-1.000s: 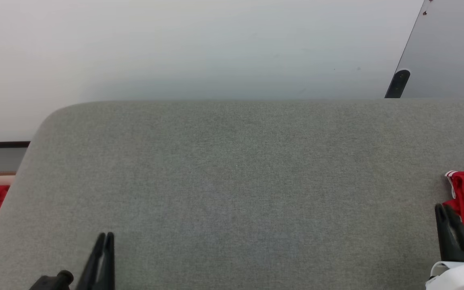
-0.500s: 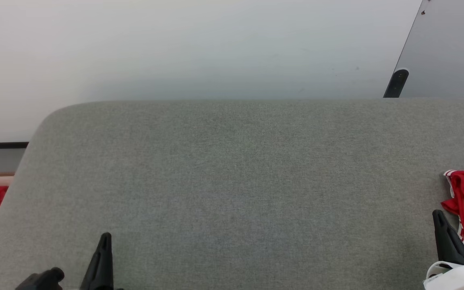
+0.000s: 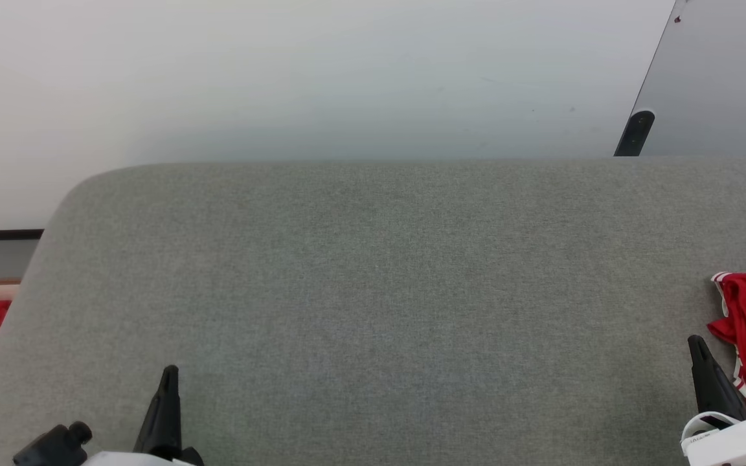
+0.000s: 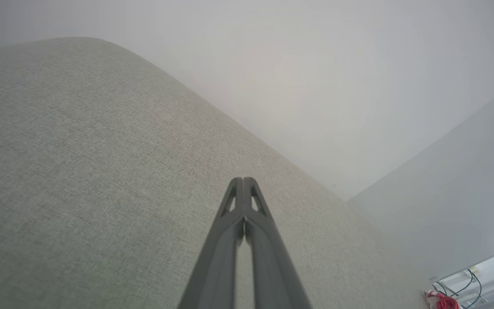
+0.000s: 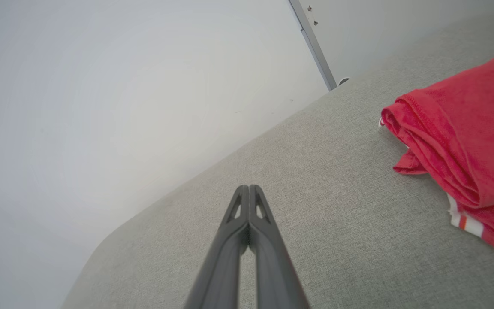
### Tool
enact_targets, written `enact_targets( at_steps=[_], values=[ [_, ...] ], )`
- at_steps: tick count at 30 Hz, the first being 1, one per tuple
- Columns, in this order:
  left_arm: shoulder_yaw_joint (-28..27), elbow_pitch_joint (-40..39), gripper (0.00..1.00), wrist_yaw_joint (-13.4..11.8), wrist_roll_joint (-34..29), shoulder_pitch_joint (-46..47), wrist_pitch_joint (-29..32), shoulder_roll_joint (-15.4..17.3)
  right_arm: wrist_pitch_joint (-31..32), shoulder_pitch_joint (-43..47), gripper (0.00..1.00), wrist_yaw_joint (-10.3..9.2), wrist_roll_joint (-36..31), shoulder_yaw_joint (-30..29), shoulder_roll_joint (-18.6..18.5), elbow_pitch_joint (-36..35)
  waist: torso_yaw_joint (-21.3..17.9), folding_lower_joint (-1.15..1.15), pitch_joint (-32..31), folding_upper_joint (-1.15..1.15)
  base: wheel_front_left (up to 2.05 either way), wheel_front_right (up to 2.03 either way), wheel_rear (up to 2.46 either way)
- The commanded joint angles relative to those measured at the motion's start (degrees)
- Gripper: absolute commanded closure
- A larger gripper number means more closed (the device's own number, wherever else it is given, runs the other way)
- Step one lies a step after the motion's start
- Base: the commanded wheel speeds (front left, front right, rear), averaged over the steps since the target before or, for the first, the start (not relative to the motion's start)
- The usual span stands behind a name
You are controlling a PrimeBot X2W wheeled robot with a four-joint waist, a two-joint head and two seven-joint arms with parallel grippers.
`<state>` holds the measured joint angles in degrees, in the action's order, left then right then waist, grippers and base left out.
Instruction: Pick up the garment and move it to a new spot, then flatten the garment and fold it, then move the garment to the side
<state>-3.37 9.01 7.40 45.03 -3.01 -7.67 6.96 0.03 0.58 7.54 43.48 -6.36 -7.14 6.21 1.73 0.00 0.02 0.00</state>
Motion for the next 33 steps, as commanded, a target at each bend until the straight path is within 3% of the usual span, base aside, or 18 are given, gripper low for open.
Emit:
enact_targets(
  at_steps=[1,33],
  values=[
    [-0.3,-0.5,1.0,0.0,1.3,1.5,0.2,0.1,0.2,-1.7,1.0,-0.02,1.4,-0.1,-0.2,-0.5,0.0,0.0,0.0,0.0,0.0,0.0,0.0],
    [-1.5,1.8,1.0,0.1,21.6,5.0,6.2,-1.6,3.0,-4.2,1.0,-0.04,22.2,-0.2,1.8,3.1,-0.6,0.0,0.1,0.0,0.0,0.0,0.0]
  ],
)
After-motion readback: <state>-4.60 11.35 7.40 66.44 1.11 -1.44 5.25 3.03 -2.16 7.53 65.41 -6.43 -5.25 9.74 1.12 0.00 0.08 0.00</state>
